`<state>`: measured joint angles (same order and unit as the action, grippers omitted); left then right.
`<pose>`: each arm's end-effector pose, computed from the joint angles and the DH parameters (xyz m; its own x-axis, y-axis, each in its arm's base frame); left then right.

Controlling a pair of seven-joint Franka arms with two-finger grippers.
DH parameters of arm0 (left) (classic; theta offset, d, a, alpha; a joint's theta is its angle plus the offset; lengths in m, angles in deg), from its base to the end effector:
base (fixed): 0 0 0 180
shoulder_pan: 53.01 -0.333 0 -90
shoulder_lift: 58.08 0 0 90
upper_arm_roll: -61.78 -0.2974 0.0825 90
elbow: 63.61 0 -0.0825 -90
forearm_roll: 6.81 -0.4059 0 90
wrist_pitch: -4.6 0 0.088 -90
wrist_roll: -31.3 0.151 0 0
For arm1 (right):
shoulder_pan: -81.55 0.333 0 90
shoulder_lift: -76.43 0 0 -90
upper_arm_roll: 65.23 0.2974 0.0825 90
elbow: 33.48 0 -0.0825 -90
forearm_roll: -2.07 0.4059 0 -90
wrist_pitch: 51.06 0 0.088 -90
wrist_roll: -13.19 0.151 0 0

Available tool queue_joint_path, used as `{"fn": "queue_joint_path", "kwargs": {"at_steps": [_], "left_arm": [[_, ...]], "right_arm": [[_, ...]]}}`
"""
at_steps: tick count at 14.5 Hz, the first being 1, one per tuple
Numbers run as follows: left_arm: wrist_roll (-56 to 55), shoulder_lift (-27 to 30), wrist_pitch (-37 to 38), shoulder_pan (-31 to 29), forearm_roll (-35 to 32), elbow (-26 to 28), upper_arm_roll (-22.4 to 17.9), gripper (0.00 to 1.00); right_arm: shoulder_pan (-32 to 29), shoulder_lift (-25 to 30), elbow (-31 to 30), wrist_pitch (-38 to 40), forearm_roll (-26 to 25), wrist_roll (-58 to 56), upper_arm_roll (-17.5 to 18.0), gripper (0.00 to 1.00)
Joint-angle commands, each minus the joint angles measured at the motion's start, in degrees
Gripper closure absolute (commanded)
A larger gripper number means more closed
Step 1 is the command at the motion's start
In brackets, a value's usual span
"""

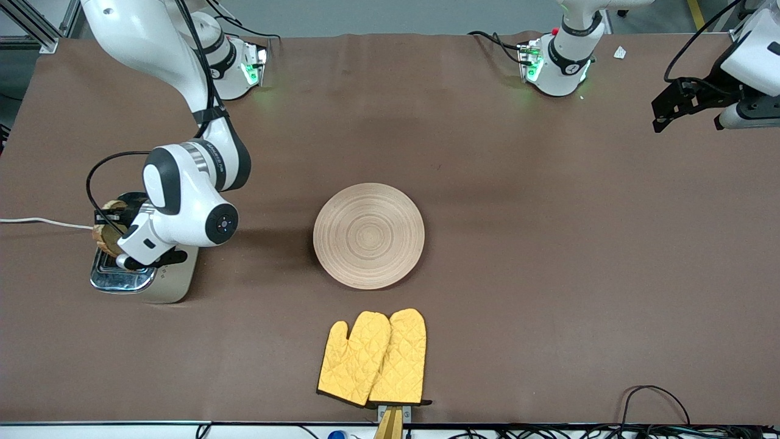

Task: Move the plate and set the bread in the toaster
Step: 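Lower the bread into the toaster slot with the right gripper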

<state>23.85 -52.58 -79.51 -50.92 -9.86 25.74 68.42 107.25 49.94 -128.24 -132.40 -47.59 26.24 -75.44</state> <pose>0.5318 -0.0759 0.6118 0.9998 -0.0167 0.0124 -0.0158 -0.9979 -0.0629 0.6080 0.0493 0.3127 0.9131 -0.0324 -0.4064 0.3469 -0.4622 0.8161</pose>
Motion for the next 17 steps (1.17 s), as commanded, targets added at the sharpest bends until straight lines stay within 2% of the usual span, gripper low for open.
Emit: {"fn": "queue_joint_path", "kwargs": {"at_steps": [1,9,12,14,17], "left_arm": [[1.0,0.2,0.1,-0.3,-0.2,-0.3,0.0,0.0],[0.9,-0.1,0.3,-0.5,-0.3,-0.3,0.0,0.0],[0.9,-0.1,0.3,-0.4,-0.5,-0.4,0.0,0.0],[0.9,-0.1,0.3,-0.5,-0.2,-0.4,0.0,0.0],[1.0,-0.1,0.3,-0.3,-0.3,-0.4,0.0,0.0]], "right_arm": [[0.2,2.2,-2.5,-0.3,-1.3,-1.5,0.3,1.0],[0.6,3.8,-2.5,0.5,-1.3,-3.2,0.3,1.0],[0.1,3.5,-2.3,-1.5,-1.4,-2.6,0.3,1.0],[0.0,2.5,-1.6,-4.5,-1.6,-1.4,0.2,1.0],[-0.7,-0.5,2.6,-6.7,-2.7,-0.4,0.2,1.0]]}}
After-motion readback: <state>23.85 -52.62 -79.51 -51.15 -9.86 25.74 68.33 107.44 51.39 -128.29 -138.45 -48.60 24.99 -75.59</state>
